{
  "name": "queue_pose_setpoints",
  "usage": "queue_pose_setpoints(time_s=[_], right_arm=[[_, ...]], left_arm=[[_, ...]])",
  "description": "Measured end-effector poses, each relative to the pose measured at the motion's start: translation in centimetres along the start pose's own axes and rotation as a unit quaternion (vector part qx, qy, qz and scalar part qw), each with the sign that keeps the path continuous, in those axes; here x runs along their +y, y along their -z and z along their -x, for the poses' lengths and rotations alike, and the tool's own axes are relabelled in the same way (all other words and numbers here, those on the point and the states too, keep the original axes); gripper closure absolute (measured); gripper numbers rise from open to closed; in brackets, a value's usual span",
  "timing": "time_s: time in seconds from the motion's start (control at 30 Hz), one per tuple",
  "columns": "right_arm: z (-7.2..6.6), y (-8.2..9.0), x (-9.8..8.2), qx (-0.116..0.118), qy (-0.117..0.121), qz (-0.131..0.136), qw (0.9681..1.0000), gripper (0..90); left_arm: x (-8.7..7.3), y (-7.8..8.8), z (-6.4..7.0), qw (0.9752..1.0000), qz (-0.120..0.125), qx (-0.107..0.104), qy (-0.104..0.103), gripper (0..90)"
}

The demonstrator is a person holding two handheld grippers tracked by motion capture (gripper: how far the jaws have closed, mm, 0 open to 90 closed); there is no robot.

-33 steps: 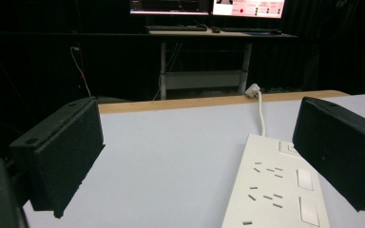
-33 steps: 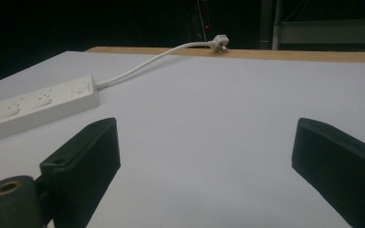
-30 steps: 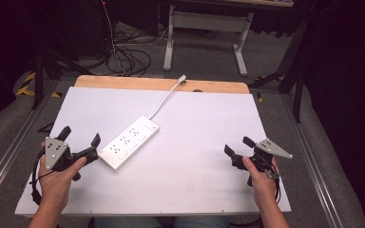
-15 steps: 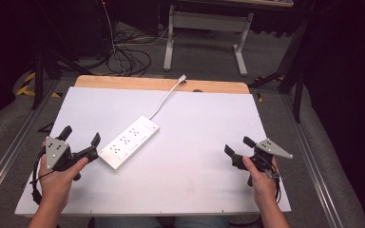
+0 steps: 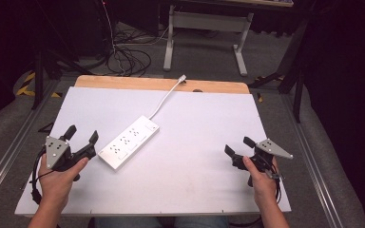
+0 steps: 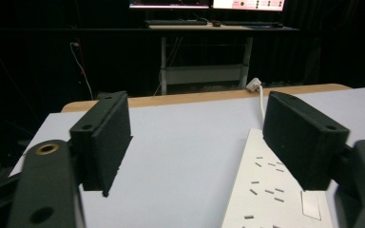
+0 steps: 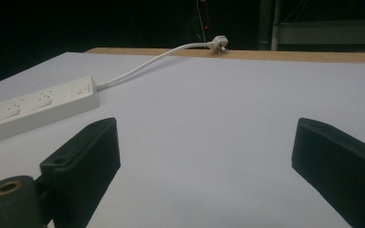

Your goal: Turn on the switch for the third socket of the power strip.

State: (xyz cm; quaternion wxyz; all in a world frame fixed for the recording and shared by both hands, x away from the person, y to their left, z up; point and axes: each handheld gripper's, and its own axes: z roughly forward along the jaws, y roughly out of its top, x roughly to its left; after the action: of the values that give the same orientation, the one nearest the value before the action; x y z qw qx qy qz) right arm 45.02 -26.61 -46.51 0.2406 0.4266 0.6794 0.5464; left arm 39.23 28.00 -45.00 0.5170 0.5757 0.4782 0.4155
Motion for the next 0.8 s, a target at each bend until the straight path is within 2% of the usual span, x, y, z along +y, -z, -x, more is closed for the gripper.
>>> queue_pose_setpoints(time_s=[0.3, 0.43, 0.7, 0.8], right_arm=[[0.01, 0.03, -0.01, -0.001, 0.000, -0.001, 1.0000, 9.4], [0.01, 0.05, -0.02, -0.001, -0.001, -0.001, 1.0000, 9.4], [0.02, 0.07, -0.04, 0.000, -0.001, -0.001, 1.0000, 9.4], [0.03, 0.08, -0.05, 0.000, -0.001, -0.001, 1.0000, 9.4]], left_arm=[[0.07, 0.13, -0.34, 1.0000, -0.003, 0.000, 0.004, 43.0], [0.06, 0.16, -0.48, 0.9999, -0.011, 0.000, -0.002, 50.2], [0.07, 0.20, -0.58, 0.9998, -0.011, -0.009, -0.016, 63.5], [0.10, 0.24, -0.67, 0.9998, -0.009, -0.013, -0.015, 68.3]])
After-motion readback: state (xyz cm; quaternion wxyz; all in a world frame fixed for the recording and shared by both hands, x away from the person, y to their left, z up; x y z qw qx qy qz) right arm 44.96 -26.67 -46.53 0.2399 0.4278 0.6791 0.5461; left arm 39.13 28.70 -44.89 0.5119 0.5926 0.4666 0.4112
